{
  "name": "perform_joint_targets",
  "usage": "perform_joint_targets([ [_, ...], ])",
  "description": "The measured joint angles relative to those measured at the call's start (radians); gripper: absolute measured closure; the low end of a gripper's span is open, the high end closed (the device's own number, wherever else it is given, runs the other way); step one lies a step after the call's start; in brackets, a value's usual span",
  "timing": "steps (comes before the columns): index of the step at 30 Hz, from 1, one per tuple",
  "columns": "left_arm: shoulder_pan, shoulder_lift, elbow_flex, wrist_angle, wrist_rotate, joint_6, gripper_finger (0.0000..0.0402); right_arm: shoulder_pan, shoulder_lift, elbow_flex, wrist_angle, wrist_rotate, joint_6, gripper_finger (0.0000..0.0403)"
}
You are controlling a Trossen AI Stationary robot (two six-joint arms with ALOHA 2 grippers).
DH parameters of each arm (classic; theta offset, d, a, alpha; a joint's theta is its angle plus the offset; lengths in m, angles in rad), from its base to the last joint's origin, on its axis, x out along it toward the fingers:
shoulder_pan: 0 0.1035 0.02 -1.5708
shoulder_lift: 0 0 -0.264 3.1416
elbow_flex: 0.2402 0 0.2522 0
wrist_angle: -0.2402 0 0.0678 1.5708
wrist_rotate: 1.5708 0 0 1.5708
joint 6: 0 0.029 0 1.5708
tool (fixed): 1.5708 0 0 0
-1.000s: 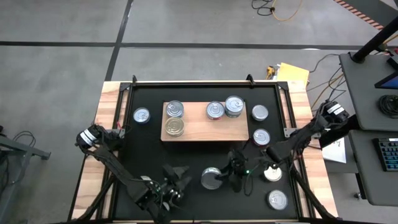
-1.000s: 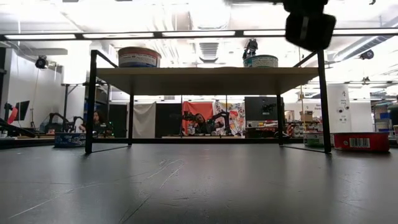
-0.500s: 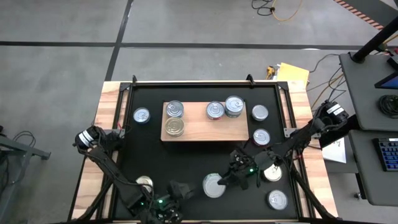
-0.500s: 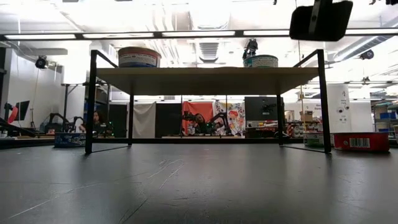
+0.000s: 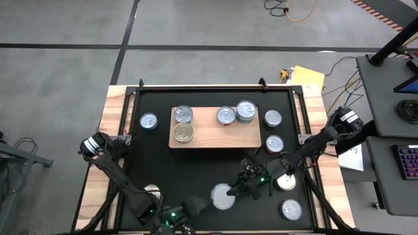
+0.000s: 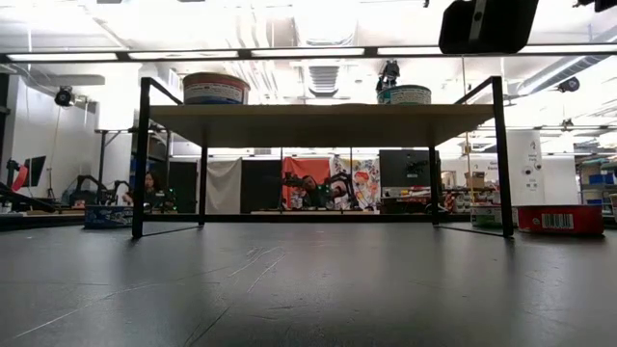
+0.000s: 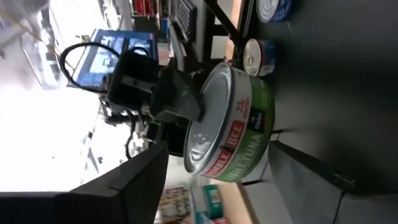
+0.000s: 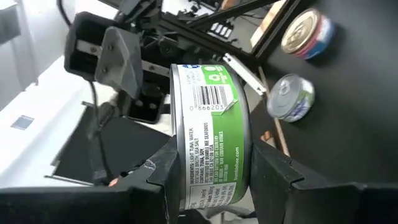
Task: Stack canned seafood by type on shelf
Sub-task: Put the green tuna can on the shelf
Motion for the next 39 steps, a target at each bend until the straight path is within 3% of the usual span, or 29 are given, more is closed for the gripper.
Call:
perform_joint_targets([
  [5,0.009,0.055,0.000,0.112,-0.006,0.217,0.0141,-0.006,0.067,0.024,0.073,-0.063,0.045,0.0271],
  [9,0.017,0.086,-0.001,0.155,-0.021,0.279,0.0141,-0.007,0.108,0.054,0.071,-0.083,0.065,0.0271],
  [16,0.017,0.097,-0.002,0.180,-0.037,0.258,0.0166,-0.013,0.142,0.085,0.074,-0.073,0.093,0.0271],
  [19,0.015,0.097,-0.002,0.183,-0.041,0.245,0.0204,-0.015,0.145,0.094,0.074,-0.060,0.093,0.0271],
  [24,0.014,0.097,-0.002,0.189,-0.061,0.203,0.0291,-0.015,0.132,0.097,0.072,-0.055,0.074,0.0221],
  [29,0.013,0.097,-0.002,0.185,-0.069,0.172,0.0290,-0.015,0.126,0.097,0.071,-0.054,0.052,0.0191],
  [39,0.012,0.096,-0.002,0.208,-0.176,0.061,0.0290,-0.015,0.127,0.097,0.075,-0.044,0.052,0.0172],
])
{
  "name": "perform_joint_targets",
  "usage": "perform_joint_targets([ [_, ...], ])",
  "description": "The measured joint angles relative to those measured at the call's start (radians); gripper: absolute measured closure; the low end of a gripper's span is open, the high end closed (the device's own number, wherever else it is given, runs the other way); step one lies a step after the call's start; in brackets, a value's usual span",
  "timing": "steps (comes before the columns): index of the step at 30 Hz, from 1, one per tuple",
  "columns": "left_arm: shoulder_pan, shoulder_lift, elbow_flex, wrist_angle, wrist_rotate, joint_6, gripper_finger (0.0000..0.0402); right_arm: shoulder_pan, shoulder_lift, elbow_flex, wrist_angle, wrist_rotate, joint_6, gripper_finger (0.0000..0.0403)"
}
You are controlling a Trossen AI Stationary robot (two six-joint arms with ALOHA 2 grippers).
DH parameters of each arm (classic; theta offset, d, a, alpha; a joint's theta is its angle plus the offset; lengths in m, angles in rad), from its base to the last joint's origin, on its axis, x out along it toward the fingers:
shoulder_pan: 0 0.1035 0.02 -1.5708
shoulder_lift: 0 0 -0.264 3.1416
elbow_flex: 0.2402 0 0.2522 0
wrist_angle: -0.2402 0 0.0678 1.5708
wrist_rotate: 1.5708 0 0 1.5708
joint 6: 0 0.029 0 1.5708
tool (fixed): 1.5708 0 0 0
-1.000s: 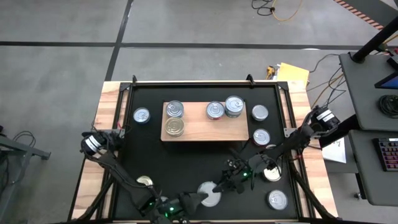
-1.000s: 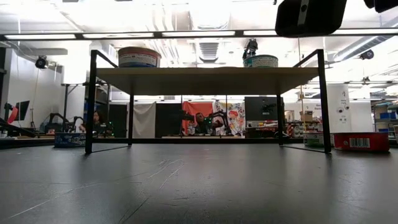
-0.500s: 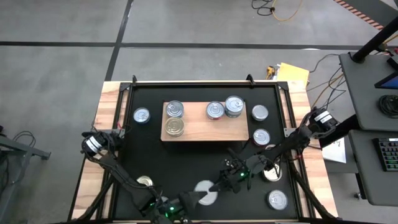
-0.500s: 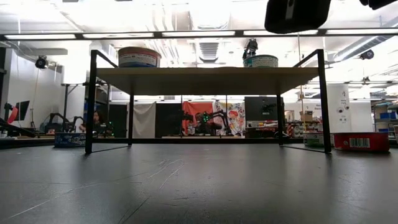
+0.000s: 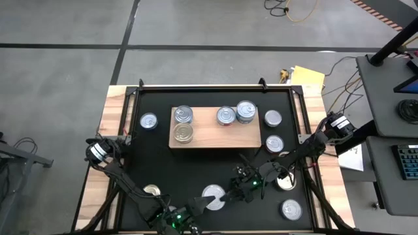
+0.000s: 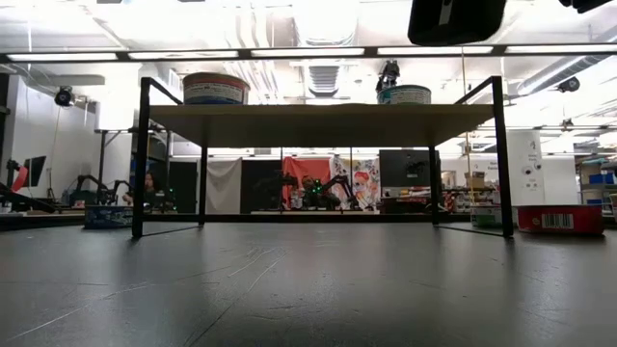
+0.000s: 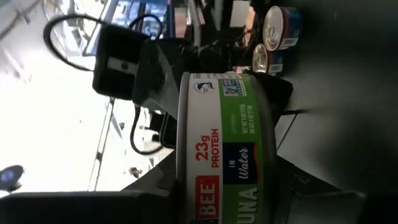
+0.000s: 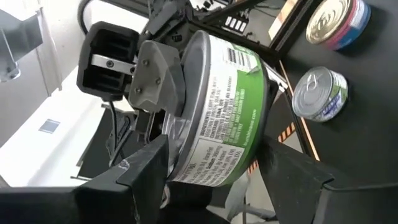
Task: Stack canned seafood by type on shelf
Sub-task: Put the green tuna can on the shelf
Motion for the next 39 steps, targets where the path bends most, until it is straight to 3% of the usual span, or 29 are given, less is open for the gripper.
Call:
perform_joint_targets([
  [18,0.003,-0.007,0.000,0.000,-0.038,-0.205,0.0290,0.000,-0.006,-0.001,0.031,0.037,-0.043,0.0152],
  [26,0.003,-0.007,0.000,-0.001,-0.038,-0.214,0.0290,-0.007,-0.007,-0.002,0.016,0.033,-0.061,0.0097],
  [31,0.002,-0.008,0.000,-0.003,-0.048,-0.223,0.0290,-0.031,-0.008,-0.003,0.015,-0.028,-0.035,0.0065],
  [39,0.002,-0.009,0.000,-0.080,-0.047,-0.325,0.0290,-0.058,-0.010,-0.003,0.027,-0.055,-0.034,0.0049],
])
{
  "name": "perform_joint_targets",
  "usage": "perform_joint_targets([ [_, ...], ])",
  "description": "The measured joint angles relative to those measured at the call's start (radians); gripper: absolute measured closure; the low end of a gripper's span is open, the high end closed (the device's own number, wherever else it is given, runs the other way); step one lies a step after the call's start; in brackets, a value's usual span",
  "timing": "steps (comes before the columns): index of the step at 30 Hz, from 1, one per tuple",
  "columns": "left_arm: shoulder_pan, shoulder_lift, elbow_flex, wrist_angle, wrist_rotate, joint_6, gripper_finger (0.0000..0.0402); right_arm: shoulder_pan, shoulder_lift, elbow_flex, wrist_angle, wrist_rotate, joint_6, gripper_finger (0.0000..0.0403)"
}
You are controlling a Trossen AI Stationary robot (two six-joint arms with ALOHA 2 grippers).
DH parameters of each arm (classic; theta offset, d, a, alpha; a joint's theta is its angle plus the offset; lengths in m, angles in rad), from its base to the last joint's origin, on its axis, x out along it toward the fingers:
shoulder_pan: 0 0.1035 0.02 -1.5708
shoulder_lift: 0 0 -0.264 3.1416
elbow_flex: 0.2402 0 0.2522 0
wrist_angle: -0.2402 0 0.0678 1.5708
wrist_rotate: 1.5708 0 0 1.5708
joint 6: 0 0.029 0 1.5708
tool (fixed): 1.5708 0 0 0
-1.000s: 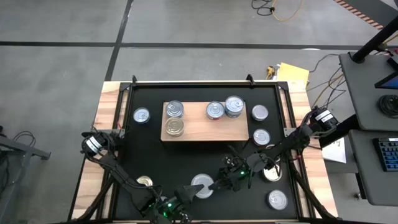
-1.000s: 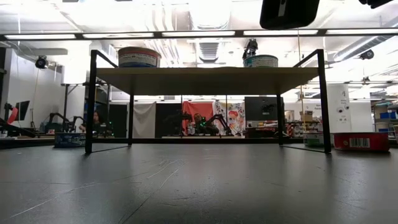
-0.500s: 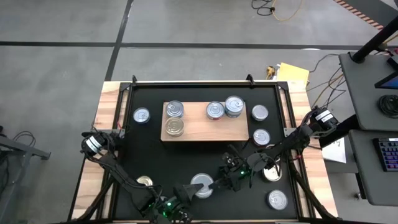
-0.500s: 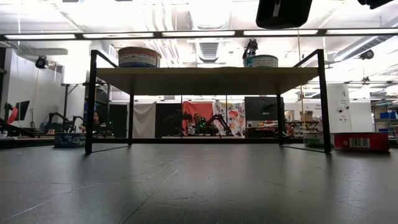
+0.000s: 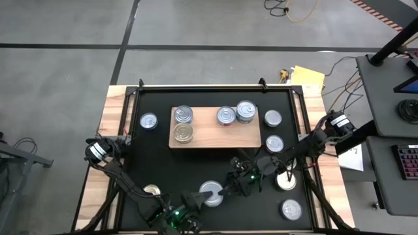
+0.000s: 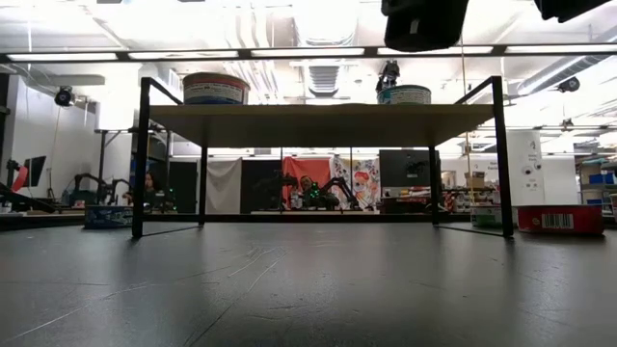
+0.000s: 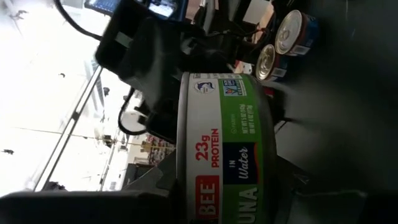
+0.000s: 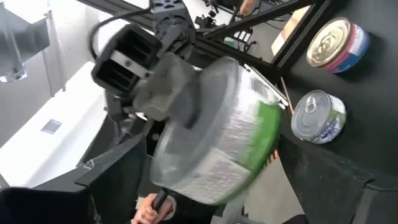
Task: Stack canned seafood by type on shelf
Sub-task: Put the green tuna can on the shelf
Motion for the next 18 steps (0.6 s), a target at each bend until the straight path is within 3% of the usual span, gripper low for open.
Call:
perform_joint_targets([
  [7,-0.001,-0.002,0.001,-0.076,-0.022,-0.112,0.0290,0.002,-0.015,0.008,-0.006,-0.031,-0.036,0.0048],
  [13,-0.014,-0.004,-0.010,-0.086,-0.026,-0.159,0.0290,0.009,-0.068,0.009,-0.109,-0.069,-0.222,0.0049],
  [18,-0.020,-0.022,-0.063,-0.092,0.096,-0.215,0.0290,0.047,-0.140,0.029,-0.320,0.067,-0.459,0.0050],
])
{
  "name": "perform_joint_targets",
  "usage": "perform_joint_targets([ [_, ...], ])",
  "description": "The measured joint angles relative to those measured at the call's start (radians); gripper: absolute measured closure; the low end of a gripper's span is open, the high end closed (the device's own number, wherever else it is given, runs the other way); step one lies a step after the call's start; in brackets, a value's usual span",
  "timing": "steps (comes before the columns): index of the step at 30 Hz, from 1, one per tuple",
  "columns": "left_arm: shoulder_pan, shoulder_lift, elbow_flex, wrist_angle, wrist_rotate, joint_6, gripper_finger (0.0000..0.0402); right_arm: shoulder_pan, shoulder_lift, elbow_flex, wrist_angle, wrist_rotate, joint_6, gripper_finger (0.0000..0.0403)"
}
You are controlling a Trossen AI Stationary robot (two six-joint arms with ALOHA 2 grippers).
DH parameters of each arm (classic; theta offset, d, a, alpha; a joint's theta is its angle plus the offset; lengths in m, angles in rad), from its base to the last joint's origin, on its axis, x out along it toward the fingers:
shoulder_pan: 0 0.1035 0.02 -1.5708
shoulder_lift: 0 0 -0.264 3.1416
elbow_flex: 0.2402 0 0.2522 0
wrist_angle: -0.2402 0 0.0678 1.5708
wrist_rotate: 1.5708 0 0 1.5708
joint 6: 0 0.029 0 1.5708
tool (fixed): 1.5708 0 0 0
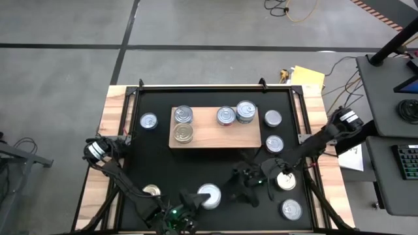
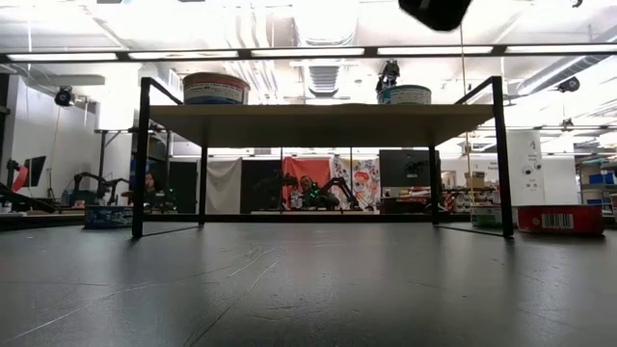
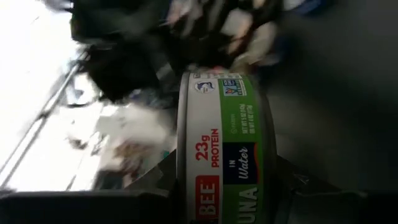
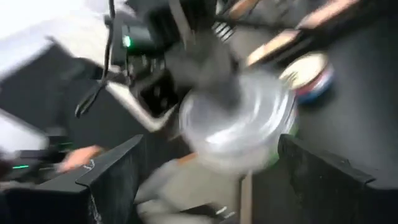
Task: Stack canned seafood by type on shelf
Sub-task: Put the green tuna can on the shelf
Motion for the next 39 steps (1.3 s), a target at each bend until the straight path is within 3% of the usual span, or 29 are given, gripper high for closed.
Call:
perform_joint_targets([
  [7,0.001,-0.106,-0.130,0.062,0.041,-0.016,0.0290,0.097,-0.066,0.056,-0.255,0.281,-0.254,0.0051],
  [12,-0.004,-0.248,-0.270,0.217,0.225,0.044,0.0290,0.134,-0.077,0.106,-0.397,0.430,-0.352,0.0051],
  [22,0.012,-0.495,-0.563,0.567,0.271,0.170,0.0290,0.193,-0.014,0.161,-0.419,0.623,-0.730,0.0051],
  [32,0.024,-0.458,-0.644,0.628,0.255,0.185,0.0290,0.182,0.177,0.335,-0.413,0.684,-1.089,0.0051],
  [39,0.037,-0.435,-0.643,0.639,0.229,0.192,0.0290,0.164,0.314,0.493,-0.422,0.906,-1.233,0.0051],
])
